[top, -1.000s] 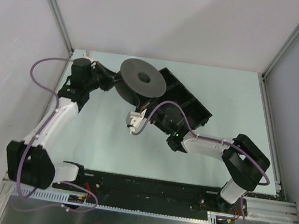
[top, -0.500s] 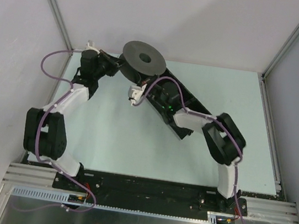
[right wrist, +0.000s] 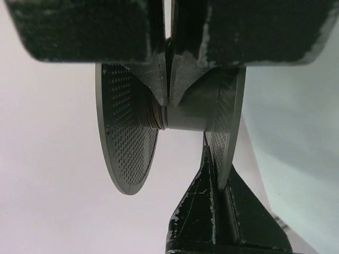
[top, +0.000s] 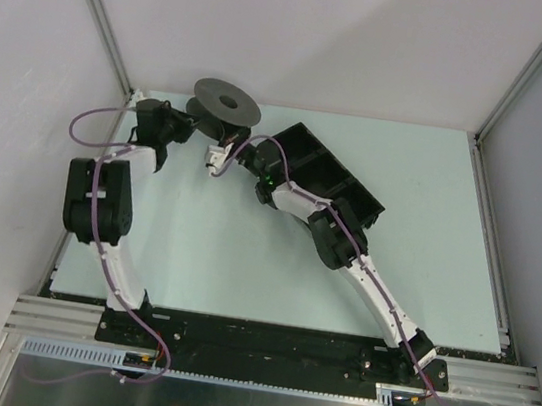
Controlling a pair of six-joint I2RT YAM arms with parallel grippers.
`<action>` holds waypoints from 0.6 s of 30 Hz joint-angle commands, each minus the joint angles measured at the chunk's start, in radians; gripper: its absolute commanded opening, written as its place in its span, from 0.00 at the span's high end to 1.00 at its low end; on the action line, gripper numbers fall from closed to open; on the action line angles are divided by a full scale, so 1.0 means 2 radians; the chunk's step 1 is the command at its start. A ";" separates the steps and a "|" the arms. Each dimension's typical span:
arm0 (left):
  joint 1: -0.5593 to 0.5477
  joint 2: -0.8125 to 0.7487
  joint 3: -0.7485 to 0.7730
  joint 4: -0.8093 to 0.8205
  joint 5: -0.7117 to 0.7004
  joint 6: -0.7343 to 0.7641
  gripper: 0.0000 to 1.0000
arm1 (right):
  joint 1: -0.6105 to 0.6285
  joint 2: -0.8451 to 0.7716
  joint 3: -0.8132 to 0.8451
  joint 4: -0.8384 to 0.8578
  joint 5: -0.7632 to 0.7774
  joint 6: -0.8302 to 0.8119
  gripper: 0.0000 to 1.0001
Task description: Wrap the cables
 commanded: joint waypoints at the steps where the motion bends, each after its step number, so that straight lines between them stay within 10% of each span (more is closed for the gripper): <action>1: 0.008 0.049 0.031 0.034 0.050 0.035 1.00 | -0.019 0.058 0.110 -0.026 0.011 -0.035 1.00; 11: 0.010 0.138 0.064 0.053 0.041 0.024 0.98 | -0.025 0.108 0.133 -0.070 -0.013 -0.072 1.00; 18: 0.013 0.141 0.058 0.052 0.030 0.027 0.66 | -0.032 0.134 0.158 -0.098 -0.031 -0.094 1.00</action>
